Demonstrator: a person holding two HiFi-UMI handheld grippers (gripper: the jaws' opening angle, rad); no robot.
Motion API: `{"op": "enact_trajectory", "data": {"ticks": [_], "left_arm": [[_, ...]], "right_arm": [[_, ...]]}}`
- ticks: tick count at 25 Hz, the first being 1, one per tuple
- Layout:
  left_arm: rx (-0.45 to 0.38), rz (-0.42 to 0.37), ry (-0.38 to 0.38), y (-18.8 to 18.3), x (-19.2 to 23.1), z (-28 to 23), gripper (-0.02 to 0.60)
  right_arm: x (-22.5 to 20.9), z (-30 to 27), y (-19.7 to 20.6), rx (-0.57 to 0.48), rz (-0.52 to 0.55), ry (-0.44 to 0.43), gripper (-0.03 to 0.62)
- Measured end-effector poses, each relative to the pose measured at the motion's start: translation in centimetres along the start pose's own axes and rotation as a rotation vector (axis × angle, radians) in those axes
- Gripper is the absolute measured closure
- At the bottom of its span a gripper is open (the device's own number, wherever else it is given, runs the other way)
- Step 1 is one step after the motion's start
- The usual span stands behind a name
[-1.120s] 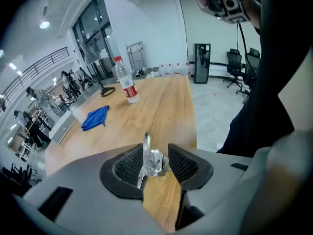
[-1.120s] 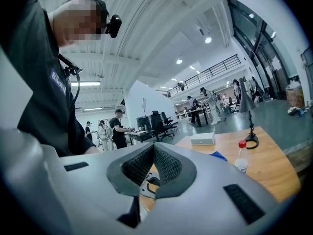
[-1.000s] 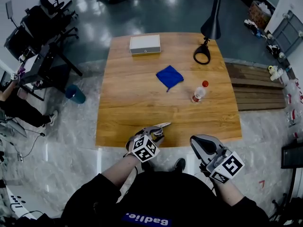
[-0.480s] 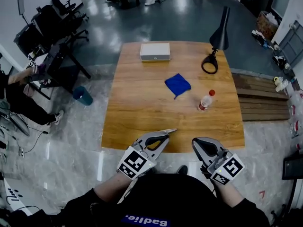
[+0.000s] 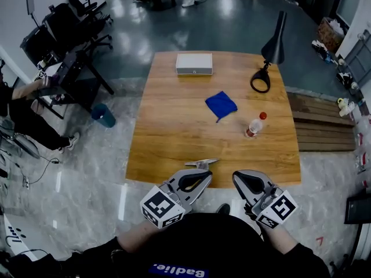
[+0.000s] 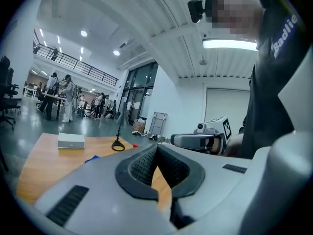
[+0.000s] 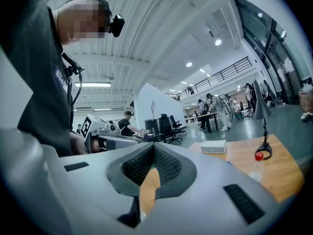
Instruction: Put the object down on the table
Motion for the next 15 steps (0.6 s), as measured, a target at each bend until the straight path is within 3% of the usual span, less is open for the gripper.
{"op": "enact_trajectory", "data": {"ticks": [15], "left_arm": [[0.022,-0.024,0.022,-0.5,-0.52,-0.31,0.572]], "right_arm": [[0.03,-0.06,0.35,0.03,0.002,0.0,0.589]]}}
Point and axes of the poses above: the fingertips, and each gripper's own axes: z backward along the fingers, x to its left, y out of its underside, the point moved 3 cm from there along z, backward along the fingers, and after that the axes turned 10 degrees about -z, right-handed, at the moved point
